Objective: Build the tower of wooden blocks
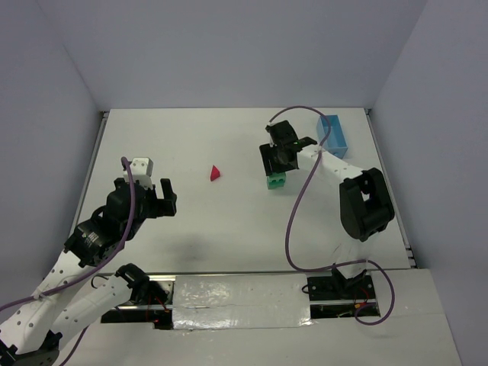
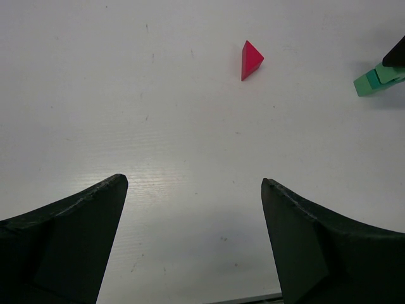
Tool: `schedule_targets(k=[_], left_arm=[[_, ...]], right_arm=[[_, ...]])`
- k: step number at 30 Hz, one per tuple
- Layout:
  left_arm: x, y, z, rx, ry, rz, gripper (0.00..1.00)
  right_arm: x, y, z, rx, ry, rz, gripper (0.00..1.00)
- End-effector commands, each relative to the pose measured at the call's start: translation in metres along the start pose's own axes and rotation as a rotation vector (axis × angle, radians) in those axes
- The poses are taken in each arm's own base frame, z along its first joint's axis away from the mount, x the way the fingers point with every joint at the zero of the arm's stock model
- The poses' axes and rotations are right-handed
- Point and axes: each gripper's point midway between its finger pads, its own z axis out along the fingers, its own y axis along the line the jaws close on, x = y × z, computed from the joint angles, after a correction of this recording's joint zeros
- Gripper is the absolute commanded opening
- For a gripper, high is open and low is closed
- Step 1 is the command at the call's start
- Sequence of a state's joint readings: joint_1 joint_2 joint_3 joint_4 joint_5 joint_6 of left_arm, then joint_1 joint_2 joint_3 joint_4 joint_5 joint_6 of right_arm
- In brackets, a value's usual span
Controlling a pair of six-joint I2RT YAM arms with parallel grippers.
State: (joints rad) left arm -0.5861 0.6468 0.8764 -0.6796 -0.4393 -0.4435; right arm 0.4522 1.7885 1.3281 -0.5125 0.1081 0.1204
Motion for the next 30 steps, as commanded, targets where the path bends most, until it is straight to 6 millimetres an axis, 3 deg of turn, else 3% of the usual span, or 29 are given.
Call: schedule_targets(k=[1, 19, 22, 25, 30], left_arm=[[-0.0062, -0.0046, 0.0013, 0.022, -0.024, 0.013, 1.00], [-0.0058, -0.0051, 0.0015, 0.024, -0.024, 0.012, 1.00], [-0.0063, -0.0054, 0.0012, 0.026, -0.025, 0.012, 1.00], [-0.0063, -0.0054, 0.0012, 0.026, -0.025, 0.012, 1.00], [-0.0065, -0.0053, 0.0009, 0.026, -0.026, 0.014, 0.99]], right_arm=[[-0.0252, 0.0067, -0.0037, -0.015, -0.064, -0.015, 0.61], [-0.0231, 0.0067, -0.0028, -0.013, -0.058, -0.020, 0.66], [-0.0217, 0.0067, -0.0031, -0.015, -0.058, -0.022, 0.69], [-0.0214, 0.0061, -0.0031, -0.015, -0.056, -0.024, 0.87], [-0.0211, 0.0066, -0.0037, -0.016, -0.057, -0.025, 0.87]])
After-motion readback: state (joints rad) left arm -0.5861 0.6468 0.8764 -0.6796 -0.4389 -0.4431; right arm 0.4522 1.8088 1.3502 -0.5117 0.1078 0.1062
